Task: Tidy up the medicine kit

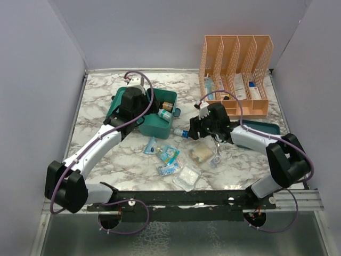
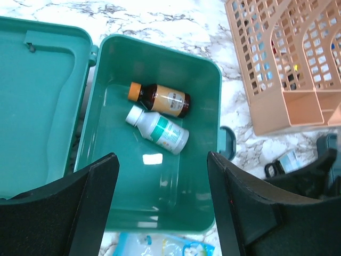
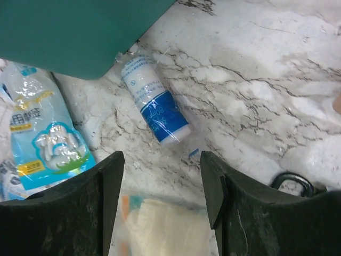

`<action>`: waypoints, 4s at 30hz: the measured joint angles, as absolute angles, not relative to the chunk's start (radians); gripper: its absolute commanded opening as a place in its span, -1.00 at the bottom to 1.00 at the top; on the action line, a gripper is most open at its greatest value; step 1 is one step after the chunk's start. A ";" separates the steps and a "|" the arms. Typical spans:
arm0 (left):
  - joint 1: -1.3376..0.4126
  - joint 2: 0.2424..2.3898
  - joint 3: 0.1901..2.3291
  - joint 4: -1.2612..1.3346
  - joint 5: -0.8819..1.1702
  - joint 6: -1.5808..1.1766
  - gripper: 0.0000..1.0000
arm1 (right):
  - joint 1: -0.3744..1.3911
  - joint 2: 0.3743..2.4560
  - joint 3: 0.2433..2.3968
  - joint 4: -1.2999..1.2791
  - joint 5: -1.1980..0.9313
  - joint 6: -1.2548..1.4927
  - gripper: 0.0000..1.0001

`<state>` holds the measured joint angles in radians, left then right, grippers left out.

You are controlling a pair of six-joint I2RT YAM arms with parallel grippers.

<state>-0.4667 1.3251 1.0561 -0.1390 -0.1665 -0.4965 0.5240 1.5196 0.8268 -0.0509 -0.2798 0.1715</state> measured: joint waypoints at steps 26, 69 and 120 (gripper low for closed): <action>-0.467 0.934 0.747 0.106 -0.109 -0.396 0.46 | 0.529 1.802 0.990 -0.081 -0.407 -0.119 -0.36; -0.470 1.137 0.820 0.525 0.466 -0.875 0.39 | 0.529 1.134 0.704 0.498 -0.533 0.742 -0.63; -0.562 1.193 0.943 0.058 0.302 -0.547 -0.39 | 0.529 0.939 0.776 0.051 -0.391 0.601 0.12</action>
<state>-0.5621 1.1931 0.9432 0.0582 0.3019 -0.5468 0.5293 0.9394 0.7757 0.0505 -0.3908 0.6010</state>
